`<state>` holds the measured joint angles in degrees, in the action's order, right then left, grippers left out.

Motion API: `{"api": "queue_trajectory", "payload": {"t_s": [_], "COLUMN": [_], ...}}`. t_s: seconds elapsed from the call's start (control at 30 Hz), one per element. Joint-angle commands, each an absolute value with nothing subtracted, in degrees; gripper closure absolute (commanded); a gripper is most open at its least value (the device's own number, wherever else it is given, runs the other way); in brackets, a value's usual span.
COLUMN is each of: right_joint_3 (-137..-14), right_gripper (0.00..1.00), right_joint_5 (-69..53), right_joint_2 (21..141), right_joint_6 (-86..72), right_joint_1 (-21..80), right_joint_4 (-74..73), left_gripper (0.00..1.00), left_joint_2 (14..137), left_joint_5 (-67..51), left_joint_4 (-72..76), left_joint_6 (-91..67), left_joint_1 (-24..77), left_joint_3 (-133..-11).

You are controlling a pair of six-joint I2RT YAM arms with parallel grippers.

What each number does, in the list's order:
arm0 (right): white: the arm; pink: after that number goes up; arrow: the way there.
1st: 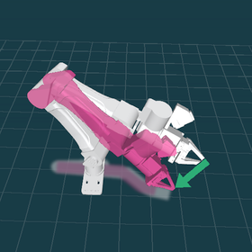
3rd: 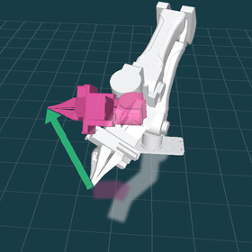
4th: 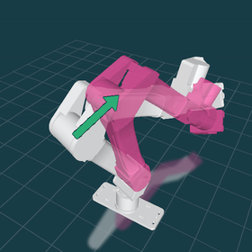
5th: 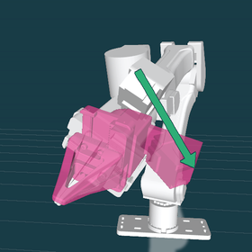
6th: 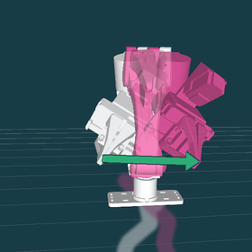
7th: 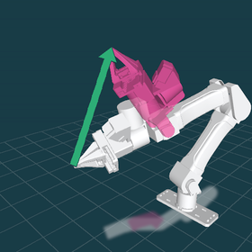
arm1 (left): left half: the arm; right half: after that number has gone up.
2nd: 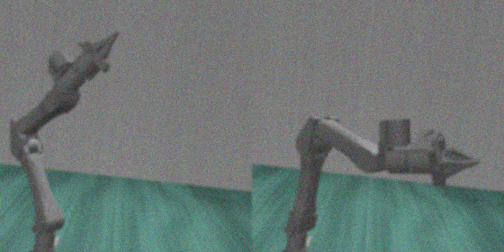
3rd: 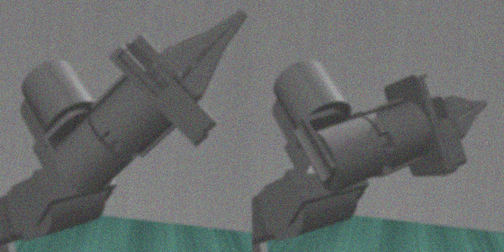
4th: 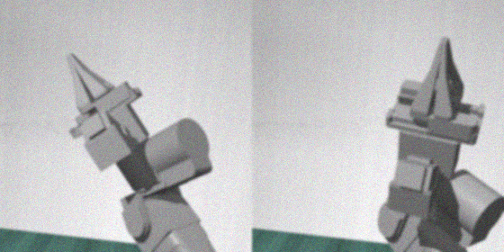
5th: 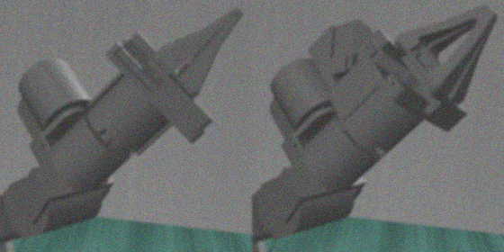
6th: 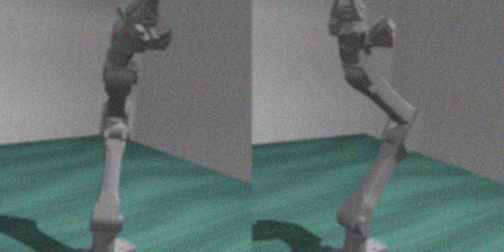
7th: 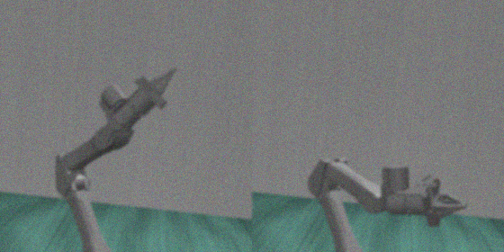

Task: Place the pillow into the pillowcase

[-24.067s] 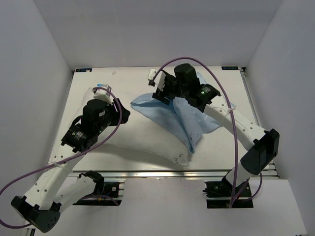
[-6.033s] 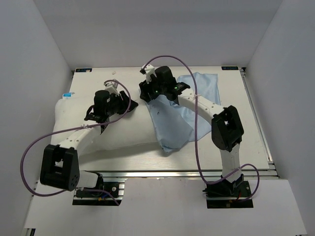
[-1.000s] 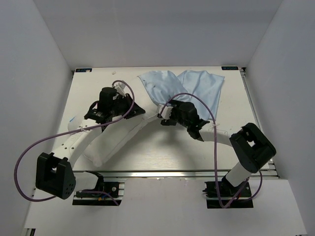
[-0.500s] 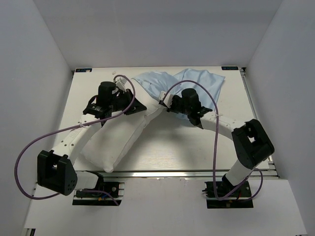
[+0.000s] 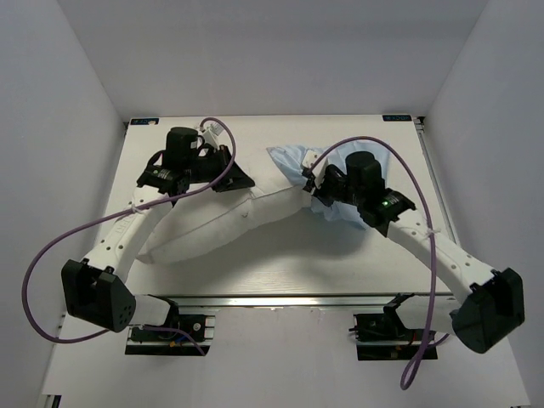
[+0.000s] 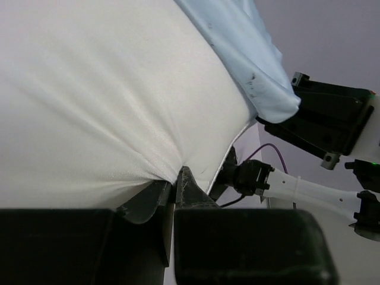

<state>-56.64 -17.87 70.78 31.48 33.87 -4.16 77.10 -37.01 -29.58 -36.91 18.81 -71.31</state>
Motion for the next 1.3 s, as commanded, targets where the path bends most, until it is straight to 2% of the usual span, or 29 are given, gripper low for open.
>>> {"api": "queue_trajectory", "payload": {"t_s": [0.0,0.23,0.43,0.73,0.87,0.9,1.13,1.27], "right_joint_3": [-62.0,-67.2,-69.7,-77.7,-83.7,-85.6,-91.9,-95.3], "right_gripper": [1.0,1.0,1.0,1.0,1.0,1.0,1.0,1.0], "right_joint_5": [-28.6,-30.3,-27.3,-25.1,-25.4,-25.4,-27.2,-28.2], "right_joint_2": [65.4,63.5,67.6,87.6,93.6,94.5,100.9,103.7], "right_joint_6": [24.2,18.3,14.9,13.3,13.8,14.5,17.2,17.9], "right_joint_1": [35.5,35.5,35.4,28.4,24.4,23.8,21.5,21.4], "right_joint_4": [-10.1,-24.6,-24.8,-23.6,-24.7,-25.0,-26.5,-27.6], "left_gripper": [1.0,1.0,0.97,0.83,0.75,0.68,0.44,0.38], "left_joint_2": [75.2,74.4,78.6,93.6,97.0,97.5,95.1,91.9], "left_joint_5": [-39.8,-42.7,-45.4,-36.6,-32.0,-30.7,-19.1,-18.6], "left_joint_4": [-31.7,-33.8,-32.1,-26.8,-26.0,-26.3,-25.0,-24.7], "left_joint_6": [-35.1,-40.1,-43.8,-43.2,-39.3,-37.8,-27.1,-20.3], "left_joint_1": [18.9,19.0,19.0,18.5,18.1,18.1,18.1,18.2], "left_joint_3": [-73.7,-73.9,-78.5,-84.9,-88.8,-90.2,-99.8,-100.5]}}
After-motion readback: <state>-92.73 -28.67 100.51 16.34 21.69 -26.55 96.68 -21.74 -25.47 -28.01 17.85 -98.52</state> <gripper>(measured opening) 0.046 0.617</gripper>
